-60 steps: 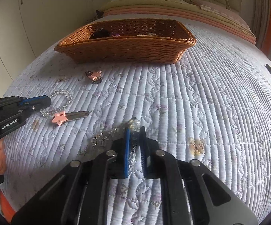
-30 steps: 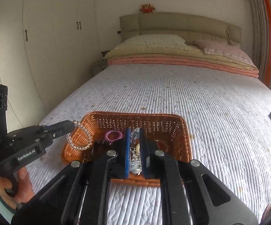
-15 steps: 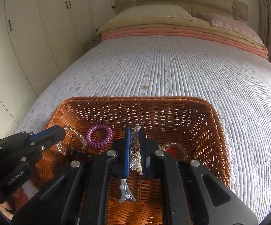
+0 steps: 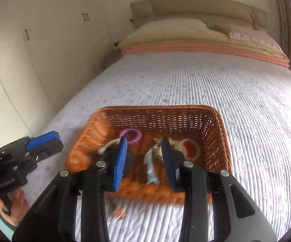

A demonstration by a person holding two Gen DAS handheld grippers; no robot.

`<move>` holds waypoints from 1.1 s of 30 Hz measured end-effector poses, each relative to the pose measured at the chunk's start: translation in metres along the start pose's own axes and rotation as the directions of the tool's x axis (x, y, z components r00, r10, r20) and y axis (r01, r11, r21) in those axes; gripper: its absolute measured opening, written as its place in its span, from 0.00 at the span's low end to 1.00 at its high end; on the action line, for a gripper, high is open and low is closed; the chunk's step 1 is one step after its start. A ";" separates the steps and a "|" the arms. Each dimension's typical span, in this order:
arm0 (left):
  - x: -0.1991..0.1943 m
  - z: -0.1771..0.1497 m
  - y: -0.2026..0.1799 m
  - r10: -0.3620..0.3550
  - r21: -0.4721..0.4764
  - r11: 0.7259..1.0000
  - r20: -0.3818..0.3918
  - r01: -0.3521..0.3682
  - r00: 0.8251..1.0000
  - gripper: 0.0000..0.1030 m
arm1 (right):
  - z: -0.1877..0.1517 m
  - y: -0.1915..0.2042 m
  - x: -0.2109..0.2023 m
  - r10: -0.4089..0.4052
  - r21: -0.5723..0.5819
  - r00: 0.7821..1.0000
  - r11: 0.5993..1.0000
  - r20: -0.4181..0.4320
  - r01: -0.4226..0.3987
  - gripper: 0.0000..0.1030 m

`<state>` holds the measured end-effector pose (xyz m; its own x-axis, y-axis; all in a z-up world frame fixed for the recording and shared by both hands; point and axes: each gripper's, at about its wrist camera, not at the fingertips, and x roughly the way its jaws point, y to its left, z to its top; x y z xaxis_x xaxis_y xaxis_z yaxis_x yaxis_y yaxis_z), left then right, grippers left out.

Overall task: Organize jewelry
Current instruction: 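Reach the left tool to the gold keychain while the right reaches the pink star key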

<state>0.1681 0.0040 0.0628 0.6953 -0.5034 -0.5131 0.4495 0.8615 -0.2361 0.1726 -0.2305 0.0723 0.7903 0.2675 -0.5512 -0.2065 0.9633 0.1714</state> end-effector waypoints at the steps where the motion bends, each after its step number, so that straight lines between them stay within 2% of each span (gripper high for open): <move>1: -0.010 -0.002 -0.001 -0.002 -0.001 1.000 0.008 0.002 1.000 0.38 | -0.004 0.004 -0.010 0.012 -0.007 1.000 1.000 0.007 -0.012 0.32; 7: -0.059 -0.033 -0.015 -0.019 0.012 1.000 0.022 0.019 1.000 0.38 | -0.040 0.033 -0.055 0.049 -0.073 0.998 0.996 0.024 -0.047 0.32; 11: -0.072 -0.060 -0.021 -0.008 0.012 1.000 -0.003 0.008 1.000 0.38 | -0.063 0.040 -0.054 0.056 -0.077 0.998 0.995 -0.018 -0.057 0.32; 16: -0.061 -0.087 -0.004 0.018 -0.038 0.999 -0.073 -0.021 0.997 0.38 | -0.088 0.039 -0.029 0.045 -0.065 0.995 0.997 -0.088 -0.050 0.32; 23: -0.033 -0.119 0.007 -0.003 -0.072 0.997 -0.176 -0.009 0.984 0.38 | -0.109 0.032 0.011 0.041 -0.055 0.983 0.997 -0.181 -0.051 0.32; 30: 0.002 -0.118 0.019 0.031 -0.092 0.994 -0.246 -0.055 0.969 0.38 | -0.110 0.041 0.047 0.002 -0.108 0.974 0.994 -0.226 -0.027 0.32; 33: 0.016 -0.111 0.022 0.057 -0.060 0.995 -0.269 -0.076 0.961 0.38 | -0.107 0.045 0.057 -0.014 -0.133 0.973 0.991 -0.232 -0.017 0.32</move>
<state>0.1274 0.0224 -0.0422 0.5430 -0.4172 -0.7287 0.3609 0.8996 -0.2461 0.1466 -0.1699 -0.0394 0.6378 0.2515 -0.7280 -0.2953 0.9528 0.0704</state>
